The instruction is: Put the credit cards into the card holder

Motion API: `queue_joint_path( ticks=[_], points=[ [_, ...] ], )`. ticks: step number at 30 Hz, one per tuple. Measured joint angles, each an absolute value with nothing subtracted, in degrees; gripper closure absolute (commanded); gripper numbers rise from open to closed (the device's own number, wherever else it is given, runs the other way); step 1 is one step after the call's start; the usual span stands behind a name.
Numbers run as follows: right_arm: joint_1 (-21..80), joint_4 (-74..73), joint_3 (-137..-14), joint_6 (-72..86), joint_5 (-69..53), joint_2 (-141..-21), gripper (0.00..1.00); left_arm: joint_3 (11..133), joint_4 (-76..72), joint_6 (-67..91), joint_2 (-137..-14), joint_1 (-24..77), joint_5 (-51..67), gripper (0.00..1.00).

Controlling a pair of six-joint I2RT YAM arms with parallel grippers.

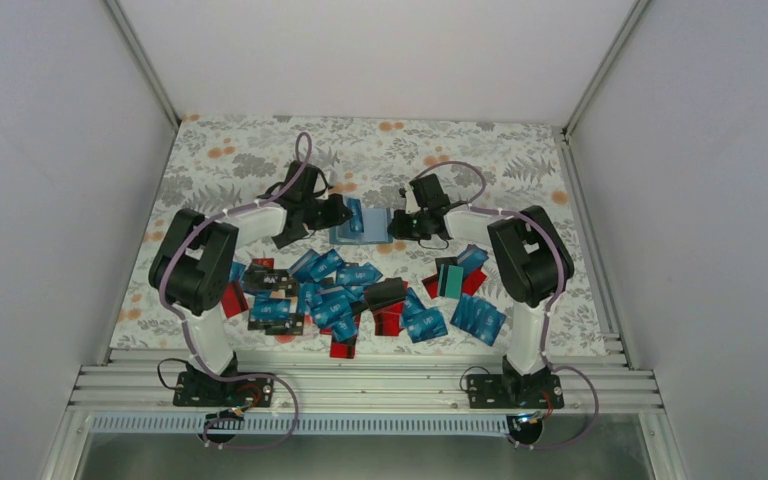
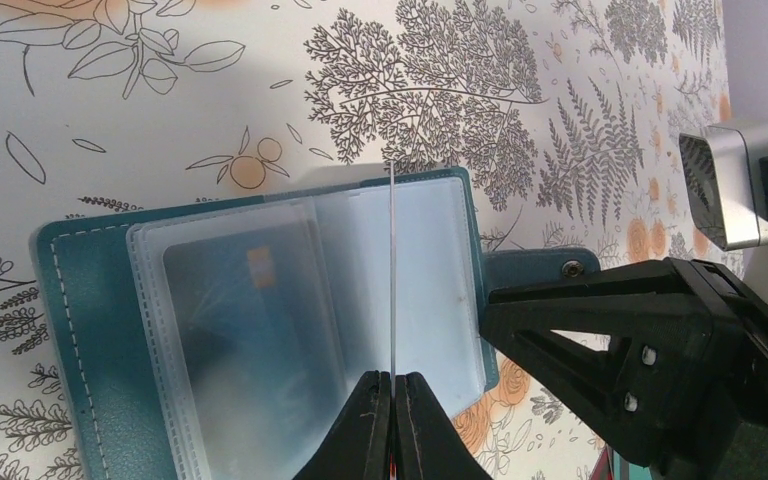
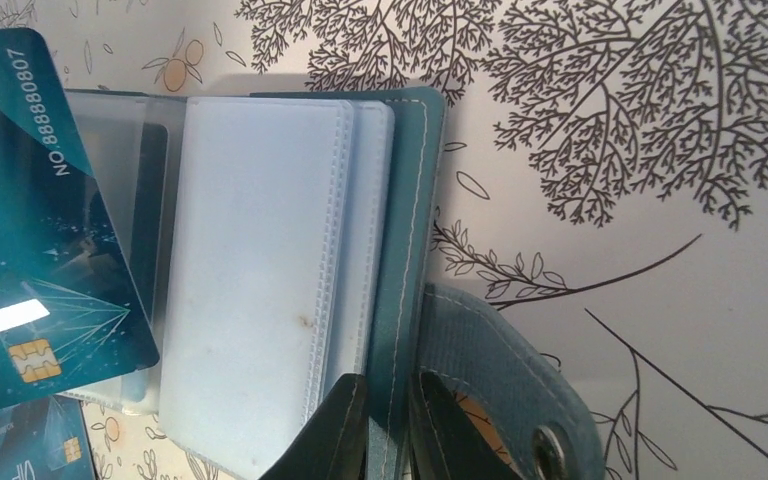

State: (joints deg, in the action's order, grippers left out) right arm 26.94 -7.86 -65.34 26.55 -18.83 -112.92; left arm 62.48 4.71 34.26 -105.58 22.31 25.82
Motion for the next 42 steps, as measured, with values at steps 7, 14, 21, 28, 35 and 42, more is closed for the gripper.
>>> queue_joint_path(
  ticks=[7,14,21,28,35,42],
  points=[
    [26.9,-7.8,-65.3,26.5,-18.9,-112.9,0.87,62.6,4.6,35.0,-106.4,22.3,25.9,0.98],
    [26.7,-7.6,-65.2,26.5,-19.0,-112.9,0.87,62.7,4.6,35.2,-106.5,22.3,25.7,0.98],
    [26.7,-7.5,-65.1,26.5,-19.1,-112.9,0.87,62.8,4.6,35.2,-106.5,22.3,25.2,0.98],
    [26.7,-7.6,-65.1,26.5,-19.5,-112.9,0.87,62.8,4.6,35.2,-106.5,22.3,25.0,0.98],
    [26.7,-7.6,-65.1,26.5,-19.7,-112.9,0.88,62.8,4.6,35.2,-106.5,22.3,25.0,0.98],
    [26.7,-7.5,-65.1,26.5,-19.8,-113.0,0.88,62.8,4.6,35.1,-106.5,22.3,24.3,0.98]
  ],
)
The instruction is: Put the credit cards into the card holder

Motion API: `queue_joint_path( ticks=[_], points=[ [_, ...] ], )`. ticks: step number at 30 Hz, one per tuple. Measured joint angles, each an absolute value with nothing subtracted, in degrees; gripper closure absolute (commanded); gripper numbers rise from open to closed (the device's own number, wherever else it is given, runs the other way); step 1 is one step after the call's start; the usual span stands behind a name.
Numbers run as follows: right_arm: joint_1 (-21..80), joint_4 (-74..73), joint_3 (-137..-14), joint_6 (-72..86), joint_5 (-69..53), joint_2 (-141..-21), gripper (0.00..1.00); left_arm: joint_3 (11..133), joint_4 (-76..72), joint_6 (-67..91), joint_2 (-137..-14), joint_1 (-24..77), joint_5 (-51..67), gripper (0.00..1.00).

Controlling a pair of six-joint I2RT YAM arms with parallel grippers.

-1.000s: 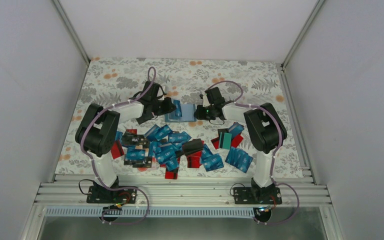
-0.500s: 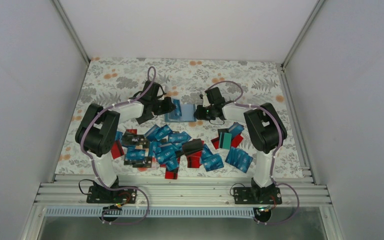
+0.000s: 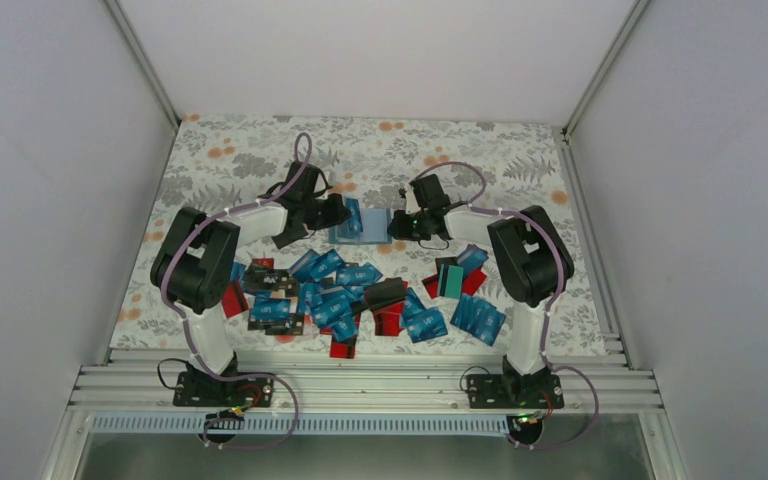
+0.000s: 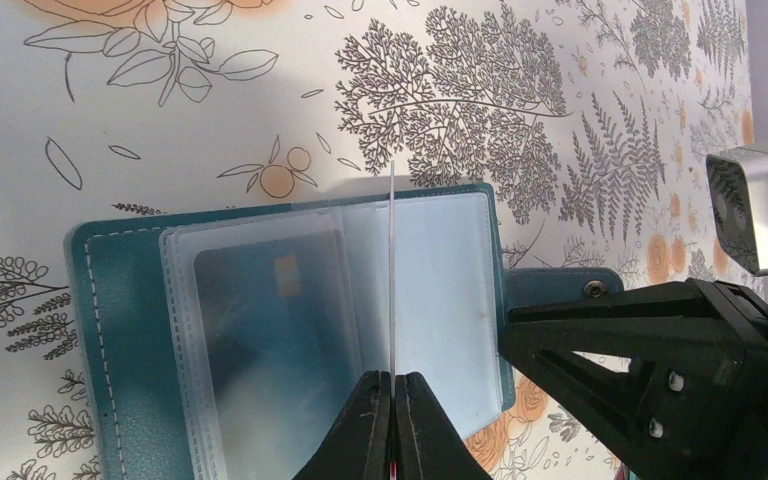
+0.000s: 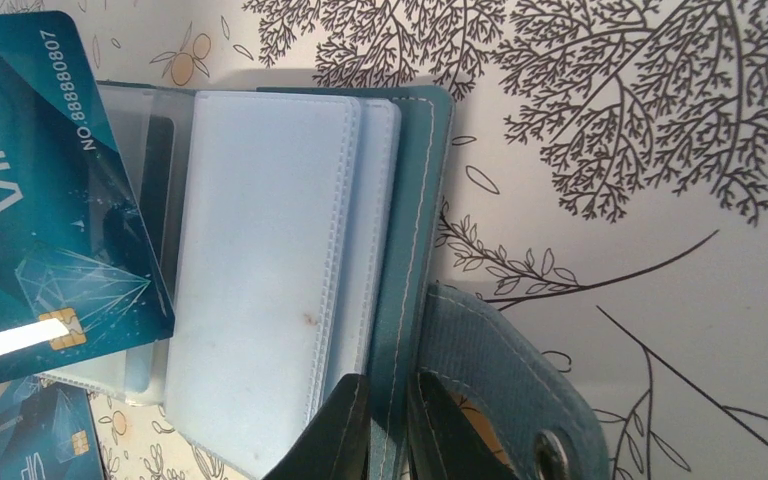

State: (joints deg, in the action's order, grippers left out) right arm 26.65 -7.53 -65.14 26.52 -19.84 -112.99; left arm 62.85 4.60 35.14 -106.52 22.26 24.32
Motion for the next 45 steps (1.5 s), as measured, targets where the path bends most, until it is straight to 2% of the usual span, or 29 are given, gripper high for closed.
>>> queue_joint_path(
  ticks=[35,45],
  points=[
    [26.6,-7.4,-65.1,26.5,-20.6,-113.2,0.89,60.6,1.8,35.2,-107.4,22.0,28.6,0.98],
    [26.5,-7.3,-65.1,26.5,-21.0,-113.3,0.89,63.4,5.7,34.9,-110.3,21.8,30.3,0.98]
  ],
)
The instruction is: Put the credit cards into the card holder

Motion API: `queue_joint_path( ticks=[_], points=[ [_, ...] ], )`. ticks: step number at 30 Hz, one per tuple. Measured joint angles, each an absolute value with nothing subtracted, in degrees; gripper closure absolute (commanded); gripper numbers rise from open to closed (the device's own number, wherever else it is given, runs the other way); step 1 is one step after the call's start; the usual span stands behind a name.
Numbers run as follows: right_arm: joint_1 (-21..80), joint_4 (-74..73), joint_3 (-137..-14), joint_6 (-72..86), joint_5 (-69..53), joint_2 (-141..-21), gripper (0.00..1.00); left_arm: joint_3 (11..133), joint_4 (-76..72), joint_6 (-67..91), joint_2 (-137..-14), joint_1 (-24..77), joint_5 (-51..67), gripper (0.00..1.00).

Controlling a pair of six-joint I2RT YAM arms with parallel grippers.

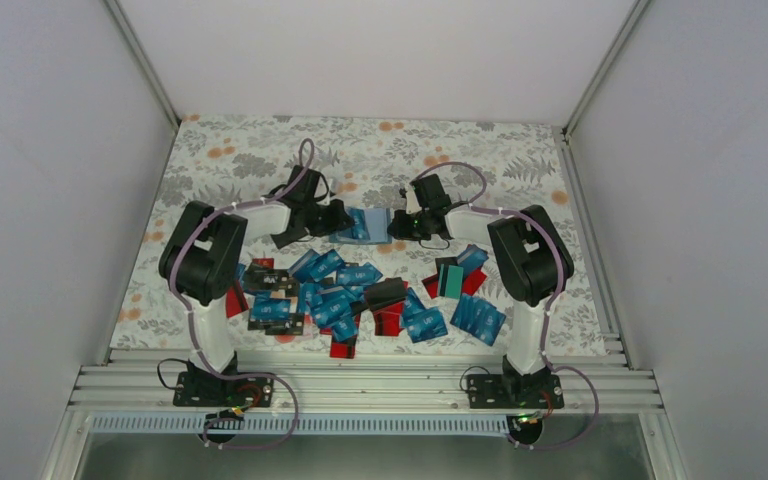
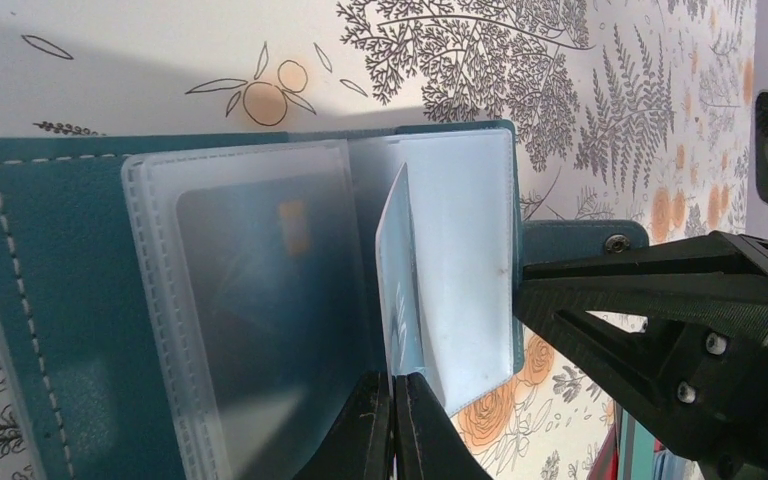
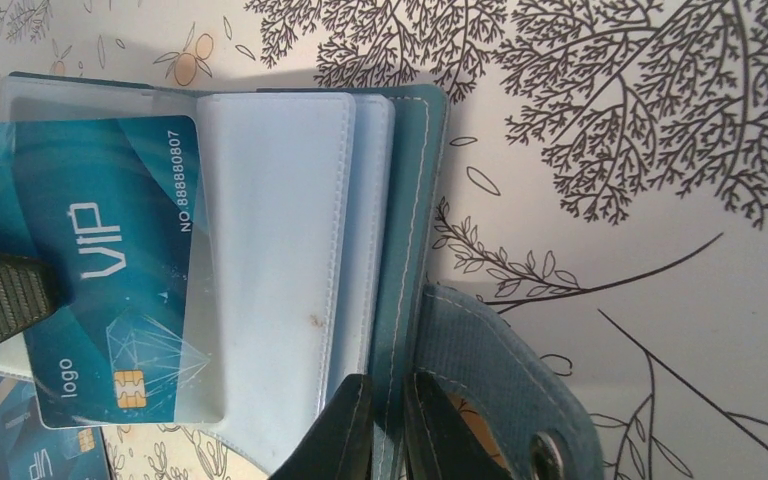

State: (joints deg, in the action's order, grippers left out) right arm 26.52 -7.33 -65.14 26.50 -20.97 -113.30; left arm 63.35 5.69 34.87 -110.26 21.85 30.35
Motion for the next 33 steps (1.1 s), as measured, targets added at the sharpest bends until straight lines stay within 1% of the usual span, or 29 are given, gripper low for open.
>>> queue_joint_path(
  ticks=[21,33],
  points=[
    [26.3,-7.3,-65.8,25.4,-22.7,-114.0,0.89,72.5,15.0,30.2,-115.7,21.3,34.2,0.98],
    [26.1,-7.6,-66.7,24.2,-23.9,-114.7,0.9,74.0,15.5,27.6,-118.0,20.9,37.1,0.98]
  ],
)
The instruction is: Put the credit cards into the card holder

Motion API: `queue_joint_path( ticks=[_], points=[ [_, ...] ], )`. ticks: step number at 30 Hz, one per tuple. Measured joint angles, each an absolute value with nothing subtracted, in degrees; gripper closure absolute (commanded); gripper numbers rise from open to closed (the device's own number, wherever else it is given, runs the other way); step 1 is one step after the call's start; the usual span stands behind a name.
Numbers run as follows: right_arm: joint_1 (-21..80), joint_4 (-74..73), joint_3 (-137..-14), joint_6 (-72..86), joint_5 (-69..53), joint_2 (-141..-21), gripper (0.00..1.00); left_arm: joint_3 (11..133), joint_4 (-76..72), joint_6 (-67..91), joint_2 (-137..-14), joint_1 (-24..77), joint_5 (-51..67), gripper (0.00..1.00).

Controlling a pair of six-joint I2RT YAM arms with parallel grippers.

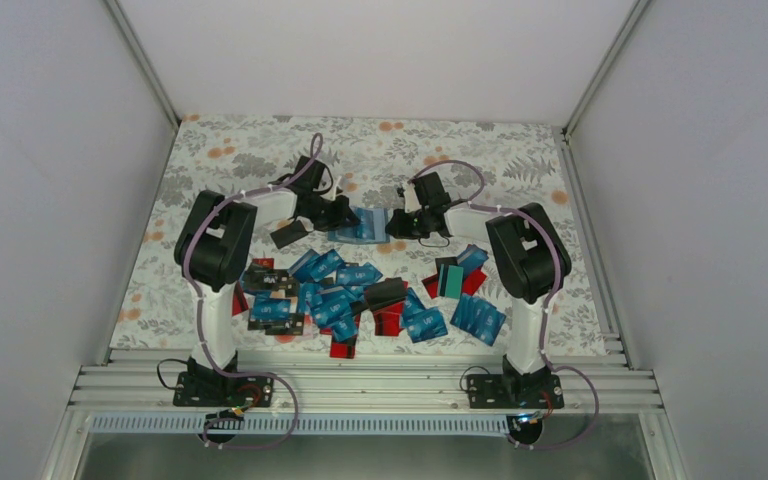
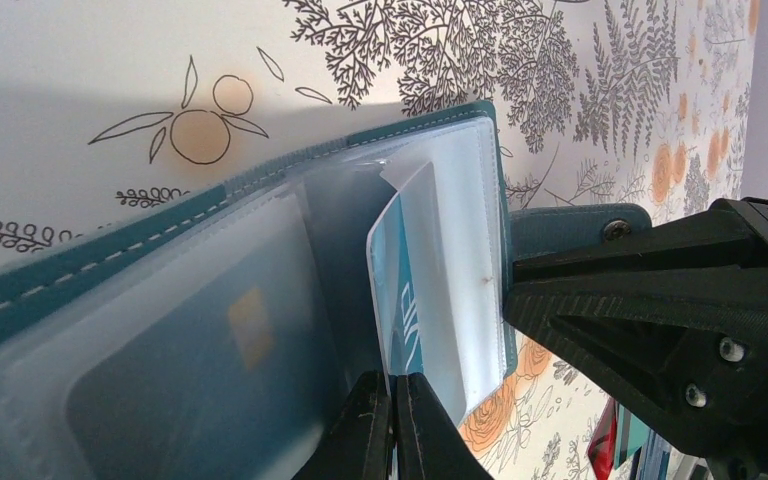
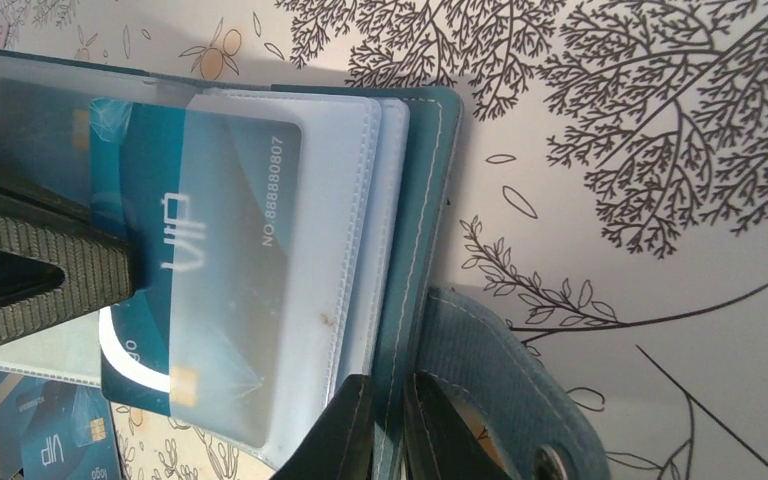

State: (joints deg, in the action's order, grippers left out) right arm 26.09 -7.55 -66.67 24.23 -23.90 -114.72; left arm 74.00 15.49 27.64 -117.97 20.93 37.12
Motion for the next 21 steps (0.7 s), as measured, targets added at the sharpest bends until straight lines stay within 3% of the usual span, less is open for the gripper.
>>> queue_joint_path(
  ticks=[21],
  points=[
    [26.1,-7.6,-67.3,23.9,-24.9,-115.3,0.9,77.3,16.2,27.4,-121.6,21.4,39.5,0.98]
  ],
)
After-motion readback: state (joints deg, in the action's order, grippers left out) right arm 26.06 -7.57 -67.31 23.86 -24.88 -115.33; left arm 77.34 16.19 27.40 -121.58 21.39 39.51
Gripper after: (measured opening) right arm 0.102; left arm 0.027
